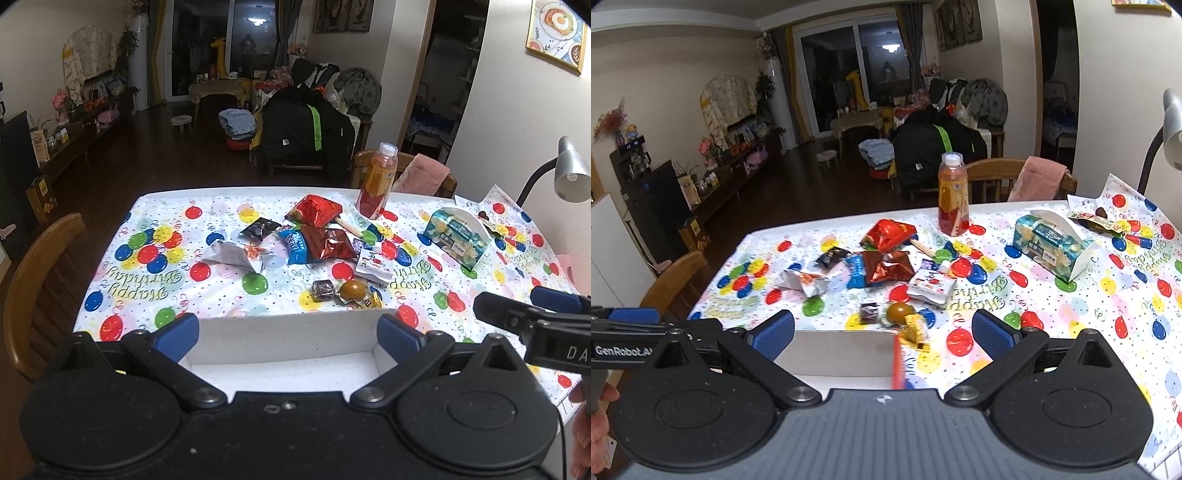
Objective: Organize snacks
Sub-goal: 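Grasp the brown chocolate candy with left tool while right tool grasps yellow M&M's packet, then carry both held snacks over the white box, then open both tools to drop the candy and M&M's packet into the box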
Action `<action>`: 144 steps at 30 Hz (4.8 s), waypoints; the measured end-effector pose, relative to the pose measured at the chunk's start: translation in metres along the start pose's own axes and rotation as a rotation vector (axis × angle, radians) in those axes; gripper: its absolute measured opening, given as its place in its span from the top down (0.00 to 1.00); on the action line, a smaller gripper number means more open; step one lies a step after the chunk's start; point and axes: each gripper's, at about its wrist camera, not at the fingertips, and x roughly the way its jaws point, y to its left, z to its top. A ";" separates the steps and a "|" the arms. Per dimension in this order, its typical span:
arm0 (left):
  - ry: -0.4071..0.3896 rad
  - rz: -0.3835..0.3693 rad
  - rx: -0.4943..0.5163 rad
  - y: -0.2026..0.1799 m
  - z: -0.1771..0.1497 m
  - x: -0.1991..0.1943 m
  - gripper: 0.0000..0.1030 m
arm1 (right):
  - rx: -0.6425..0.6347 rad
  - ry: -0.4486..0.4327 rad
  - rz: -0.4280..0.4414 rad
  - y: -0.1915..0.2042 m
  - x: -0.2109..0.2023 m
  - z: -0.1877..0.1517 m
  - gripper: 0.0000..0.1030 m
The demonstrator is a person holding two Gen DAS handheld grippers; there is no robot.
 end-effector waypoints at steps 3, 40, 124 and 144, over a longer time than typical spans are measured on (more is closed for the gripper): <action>0.019 -0.003 0.005 -0.006 0.007 0.016 0.01 | 0.000 0.032 0.006 -0.015 0.018 0.006 0.00; 0.522 -0.073 -0.081 -0.040 0.073 0.295 0.30 | 0.037 0.572 0.175 -0.083 0.270 0.020 0.35; 0.520 -0.216 0.003 0.024 -0.037 0.114 0.70 | -0.174 0.568 0.237 0.047 0.110 -0.048 0.77; 0.656 -0.165 0.011 0.027 -0.098 0.149 0.70 | -0.224 0.711 0.187 0.065 0.148 -0.107 0.77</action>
